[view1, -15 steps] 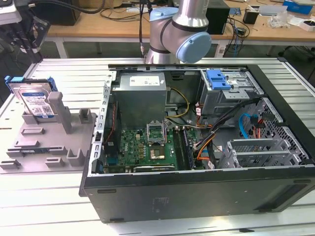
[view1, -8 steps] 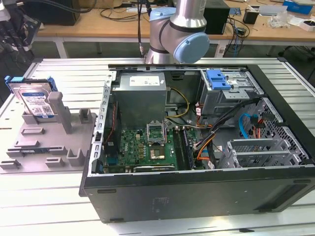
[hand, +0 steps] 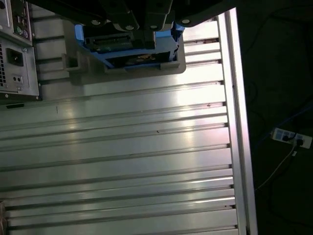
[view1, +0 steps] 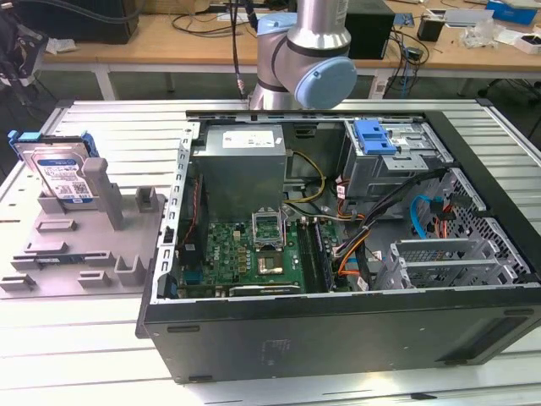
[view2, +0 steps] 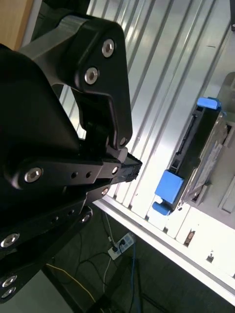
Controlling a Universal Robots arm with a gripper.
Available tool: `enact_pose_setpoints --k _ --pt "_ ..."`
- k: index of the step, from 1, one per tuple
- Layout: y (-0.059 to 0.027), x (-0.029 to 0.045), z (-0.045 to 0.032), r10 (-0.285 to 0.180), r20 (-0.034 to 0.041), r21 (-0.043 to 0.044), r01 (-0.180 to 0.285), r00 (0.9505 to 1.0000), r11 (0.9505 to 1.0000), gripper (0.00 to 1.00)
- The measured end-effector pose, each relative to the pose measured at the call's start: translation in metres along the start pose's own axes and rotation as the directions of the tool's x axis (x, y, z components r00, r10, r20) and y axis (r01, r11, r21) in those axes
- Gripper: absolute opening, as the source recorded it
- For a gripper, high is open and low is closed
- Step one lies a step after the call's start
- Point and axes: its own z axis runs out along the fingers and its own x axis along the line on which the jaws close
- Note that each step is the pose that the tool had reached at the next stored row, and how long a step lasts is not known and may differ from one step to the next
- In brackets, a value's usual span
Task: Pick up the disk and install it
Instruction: 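Reach for the disk, then pick up the disk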
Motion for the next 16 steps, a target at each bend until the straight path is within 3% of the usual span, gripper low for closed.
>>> enact_pose_setpoints --k 16 --pt "0.0001 0.0001 0.0000 0.000 0.0000 0.0003 0.000 1.0000 1.0000 0.11"
